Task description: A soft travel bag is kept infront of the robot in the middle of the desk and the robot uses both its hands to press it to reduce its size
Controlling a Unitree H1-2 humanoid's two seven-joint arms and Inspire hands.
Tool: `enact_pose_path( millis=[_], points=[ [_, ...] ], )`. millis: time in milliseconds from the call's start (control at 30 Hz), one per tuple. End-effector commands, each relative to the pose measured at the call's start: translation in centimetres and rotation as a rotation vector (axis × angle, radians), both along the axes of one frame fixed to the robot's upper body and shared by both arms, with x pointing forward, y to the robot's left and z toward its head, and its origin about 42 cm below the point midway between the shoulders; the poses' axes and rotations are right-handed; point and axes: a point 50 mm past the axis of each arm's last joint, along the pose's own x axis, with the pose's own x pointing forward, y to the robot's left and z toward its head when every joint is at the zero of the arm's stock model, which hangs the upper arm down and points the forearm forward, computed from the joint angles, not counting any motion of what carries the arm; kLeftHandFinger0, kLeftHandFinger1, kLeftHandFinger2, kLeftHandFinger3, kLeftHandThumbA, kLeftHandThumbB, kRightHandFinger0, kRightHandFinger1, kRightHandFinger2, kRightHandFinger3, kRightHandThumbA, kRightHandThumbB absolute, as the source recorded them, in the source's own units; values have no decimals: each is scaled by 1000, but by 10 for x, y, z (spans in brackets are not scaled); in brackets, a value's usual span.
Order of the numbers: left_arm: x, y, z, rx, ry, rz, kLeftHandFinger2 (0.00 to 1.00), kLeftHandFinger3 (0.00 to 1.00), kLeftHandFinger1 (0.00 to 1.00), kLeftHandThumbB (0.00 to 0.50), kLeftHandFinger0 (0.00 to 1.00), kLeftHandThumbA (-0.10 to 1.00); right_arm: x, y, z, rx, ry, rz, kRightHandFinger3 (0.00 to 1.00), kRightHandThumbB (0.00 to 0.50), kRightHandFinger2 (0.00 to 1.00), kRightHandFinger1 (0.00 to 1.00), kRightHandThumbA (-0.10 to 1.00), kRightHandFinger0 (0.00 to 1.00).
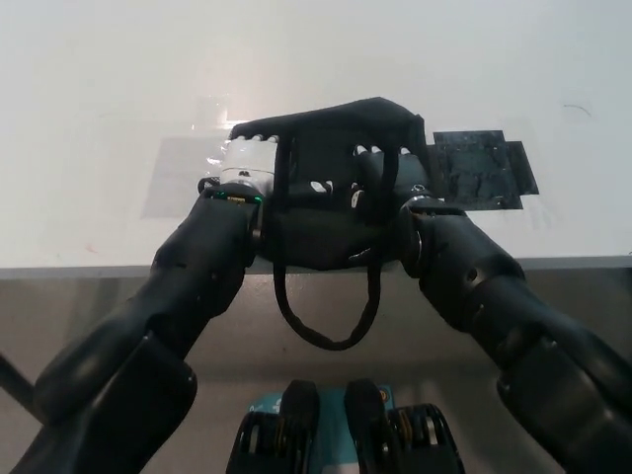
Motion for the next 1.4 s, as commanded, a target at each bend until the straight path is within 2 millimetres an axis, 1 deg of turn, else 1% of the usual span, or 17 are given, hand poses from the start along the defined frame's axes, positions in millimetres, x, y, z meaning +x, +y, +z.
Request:
enact_pose_path(
  millis=[0, 133, 167, 200, 367, 400, 433, 500, 700, 900, 967, 1000, 1100, 1200, 1233, 1333, 1367],
  points=[
    [6, 28, 2, 2, 115, 58, 1000, 1000, 1000, 116, 1000, 1000, 13, -31, 14, 19, 37, -79, 1000, 236, 1000, 1000, 1000, 1000],
    [25, 25, 63, -29, 6, 17, 1000, 1000, 1000, 117, 1000, 1000, 34, -35, 71, 104, -118, -71, 1000, 224, 1000, 1000, 1000, 1000],
    [27, 24, 68, -34, -3, 13, 1000, 1000, 1000, 115, 1000, 1000, 35, -36, 75, 112, -134, -72, 1000, 221, 1000, 1000, 1000, 1000],
    [30, 23, 81, -48, -34, 2, 1000, 1000, 1000, 115, 1000, 1000, 39, -37, 89, 143, -182, -75, 1000, 210, 1000, 1000, 1000, 1000],
    [43, 22, 162, -120, -165, -8, 1000, 1000, 1000, 127, 1000, 1000, 54, -47, 170, 301, -376, -68, 1000, 196, 1000, 1000, 1000, 1000],
    [44, 24, 169, -136, -188, -9, 1000, 1000, 1000, 133, 1000, 1000, 54, -47, 177, 313, -396, -62, 1000, 195, 1000, 1000, 1000, 1000],
    [44, 25, 179, -157, -220, -13, 1000, 1000, 1000, 135, 1000, 1000, 55, -48, 186, 326, -424, -53, 1000, 222, 1000, 1000, 1000, 1000],
    [44, 30, 210, -223, -278, -20, 1000, 1000, 1000, 127, 1000, 1000, 55, -52, 208, 340, -462, -27, 1000, 210, 1000, 1000, 1000, 1000],
    [41, 49, 274, -252, -390, -22, 1000, 1000, 1000, 143, 1000, 1000, 49, -59, 253, 414, -518, 2, 1000, 202, 1000, 1000, 1000, 1000],
    [36, 65, 291, -290, -449, -26, 1000, 1000, 1000, 122, 1000, 1000, 43, -68, 268, 460, -553, 22, 1000, 221, 1000, 1000, 1000, 1000],
    [33, 71, 296, -306, -473, -41, 1000, 1000, 1000, 129, 1000, 1000, 37, -76, 274, 489, -576, 29, 1000, 213, 1000, 1000, 1000, 1000],
    [32, 73, 297, -316, -482, -46, 1000, 1000, 1000, 137, 1000, 1000, 34, -78, 277, 494, -587, 33, 1000, 226, 1000, 1000, 1000, 1000],
    [19, 85, 297, -379, -531, -92, 1000, 1000, 1000, 144, 1000, 1000, 14, -91, 284, 531, -658, 58, 1000, 242, 1000, 1000, 1000, 1000],
    [-25, 94, 296, -502, -592, -184, 1000, 1000, 1000, 153, 1000, 1000, -33, -109, 294, 637, -768, 154, 1000, 219, 1000, 1000, 1000, 1000],
    [-46, 98, 294, -531, -616, -232, 1000, 1000, 1000, 165, 1000, 1000, -54, -113, 293, 688, -806, 204, 1000, 216, 1000, 1000, 1000, 1000],
    [-122, 100, 283, -672, -678, -364, 1000, 1000, 1000, 187, 1000, 1000, -123, -126, 292, 784, -899, 341, 1000, 289, 1000, 1000, 1000, 1000],
    [-146, 100, 277, -727, -694, -412, 1000, 1000, 1000, 184, 1000, 1000, -146, -130, 290, 816, -935, 391, 1000, 294, 1000, 1000, 1000, 1000]
  ],
)
